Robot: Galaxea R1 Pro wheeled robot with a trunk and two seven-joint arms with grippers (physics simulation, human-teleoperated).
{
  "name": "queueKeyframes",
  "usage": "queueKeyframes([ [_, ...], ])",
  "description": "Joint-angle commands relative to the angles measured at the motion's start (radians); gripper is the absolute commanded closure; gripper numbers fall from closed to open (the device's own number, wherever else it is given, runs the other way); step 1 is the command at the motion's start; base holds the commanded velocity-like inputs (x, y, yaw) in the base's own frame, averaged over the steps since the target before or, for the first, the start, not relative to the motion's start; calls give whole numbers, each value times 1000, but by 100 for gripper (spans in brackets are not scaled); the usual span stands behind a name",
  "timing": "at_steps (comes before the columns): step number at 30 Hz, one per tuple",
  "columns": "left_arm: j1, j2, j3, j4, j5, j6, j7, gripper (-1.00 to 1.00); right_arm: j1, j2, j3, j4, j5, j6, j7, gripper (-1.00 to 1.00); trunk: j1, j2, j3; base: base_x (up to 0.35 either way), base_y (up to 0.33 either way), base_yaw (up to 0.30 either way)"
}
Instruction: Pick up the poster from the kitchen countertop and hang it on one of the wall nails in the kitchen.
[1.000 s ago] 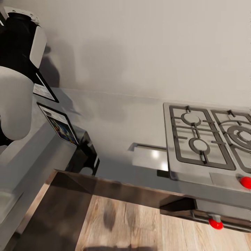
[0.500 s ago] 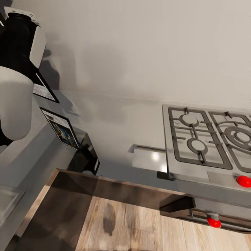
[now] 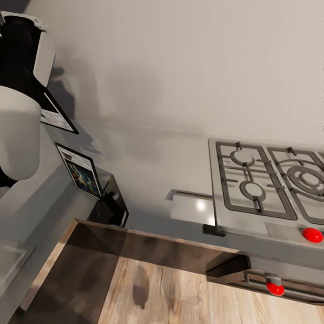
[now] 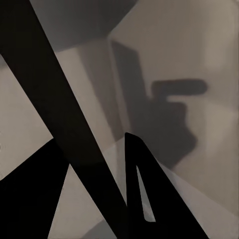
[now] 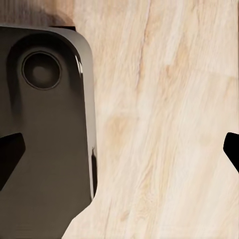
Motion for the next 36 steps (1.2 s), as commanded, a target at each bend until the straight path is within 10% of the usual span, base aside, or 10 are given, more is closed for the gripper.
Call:
queueKeyframes([
  [1, -1, 1, -4, -1, 6, 6, 5, 100, -2, -1, 0, 4, -1, -7, -2, -100, 0, 0, 1, 0, 0, 0],
  [11, -1, 7, 12, 2, 9, 6, 4, 100, -59, -19, -5, -236, 0, 212, -63, -100, 0, 0, 18, 0, 0, 0],
  [22, 0, 4, 12, 8, 9, 6, 4, 100, 80, -10, 0, -972, -3, 714, -64, -100, 0, 0, 36, 0, 0, 0],
  [27, 0, 3, 12, 11, 9, 6, 4, 100, 191, 4, 2, -1114, -4, 746, -59, -100, 0, 0, 44, 0, 0, 0],
  [30, 0, 4, 12, 14, 53, 6, 4, 100, 215, 10, 3, -1032, -4, 580, -58, -100, 0, 0, 49, 0, 0, 0],
  [31, 1, 5, 12, 17, 118, 5, 5, 100, 225, 13, 4, -979, -3, 453, -59, -100, 0, 0, 51, 0, 0, 0],
  [36, 1, 5, 12, 18, 137, 4, 5, 100, 227, 13, 4, -964, -3, 417, -59, -100, 0, 0, 59, 0, 0, 0],
])
